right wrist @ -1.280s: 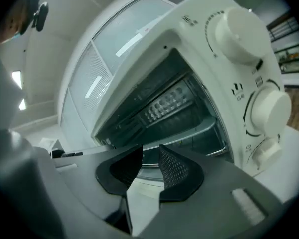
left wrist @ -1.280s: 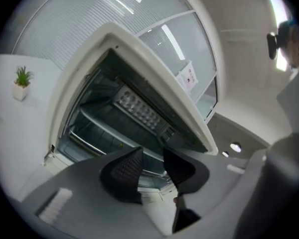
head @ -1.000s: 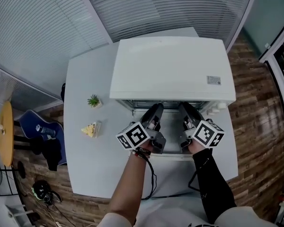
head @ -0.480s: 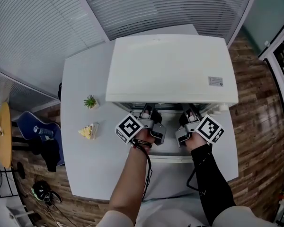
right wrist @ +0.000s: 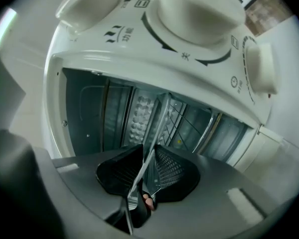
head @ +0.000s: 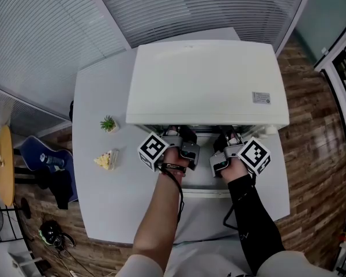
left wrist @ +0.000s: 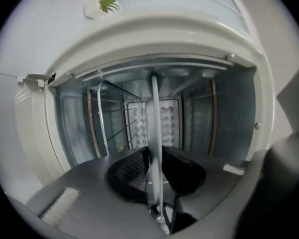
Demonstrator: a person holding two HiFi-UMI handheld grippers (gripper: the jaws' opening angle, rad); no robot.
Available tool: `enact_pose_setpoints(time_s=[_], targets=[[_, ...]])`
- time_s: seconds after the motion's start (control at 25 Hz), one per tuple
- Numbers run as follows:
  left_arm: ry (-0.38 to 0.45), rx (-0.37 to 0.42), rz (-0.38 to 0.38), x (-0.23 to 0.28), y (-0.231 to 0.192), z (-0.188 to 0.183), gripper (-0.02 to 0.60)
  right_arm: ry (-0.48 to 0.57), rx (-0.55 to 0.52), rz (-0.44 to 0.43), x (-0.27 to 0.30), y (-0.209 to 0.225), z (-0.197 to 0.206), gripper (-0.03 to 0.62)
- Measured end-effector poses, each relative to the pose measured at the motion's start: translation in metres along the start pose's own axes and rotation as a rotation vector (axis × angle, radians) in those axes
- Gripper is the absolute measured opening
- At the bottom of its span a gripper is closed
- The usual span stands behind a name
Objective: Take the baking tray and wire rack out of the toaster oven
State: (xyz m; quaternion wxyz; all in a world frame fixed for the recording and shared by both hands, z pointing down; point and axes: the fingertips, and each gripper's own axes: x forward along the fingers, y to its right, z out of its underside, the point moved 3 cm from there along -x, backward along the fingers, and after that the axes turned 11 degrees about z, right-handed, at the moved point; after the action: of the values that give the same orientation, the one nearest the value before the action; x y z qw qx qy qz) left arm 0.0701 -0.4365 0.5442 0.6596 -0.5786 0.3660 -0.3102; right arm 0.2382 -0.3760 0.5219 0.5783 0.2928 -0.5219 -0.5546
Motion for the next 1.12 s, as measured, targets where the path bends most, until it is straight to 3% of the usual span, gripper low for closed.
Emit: enact_pose_setpoints(time_s=[0.4, 0.76, 0.88, 1.12], targets=[[0.006, -0.04, 0.008, -0.019, 0.0, 0.005, 0.124, -0.029, 0.034, -0.016, -0.012, 0.005, 0.008, 0.066], [0.003, -0.045, 0.005, -0.047, 0.003, 0.014, 0.124, -0.046, -0.041, -0.023, -0.04, 0.008, 0.024, 0.071], [0.01, -0.058, 0.011, -0.056, 0.005, 0.016, 0.123, -0.049, -0.034, 0.007, -0.048, 0.016, 0.027, 0.081], [0.024, -0.059, 0.012, -0.068, 0.006, 0.019, 0.123, -0.033, 0.024, -0.045, -0.036, 0.013, 0.025, 0.084]])
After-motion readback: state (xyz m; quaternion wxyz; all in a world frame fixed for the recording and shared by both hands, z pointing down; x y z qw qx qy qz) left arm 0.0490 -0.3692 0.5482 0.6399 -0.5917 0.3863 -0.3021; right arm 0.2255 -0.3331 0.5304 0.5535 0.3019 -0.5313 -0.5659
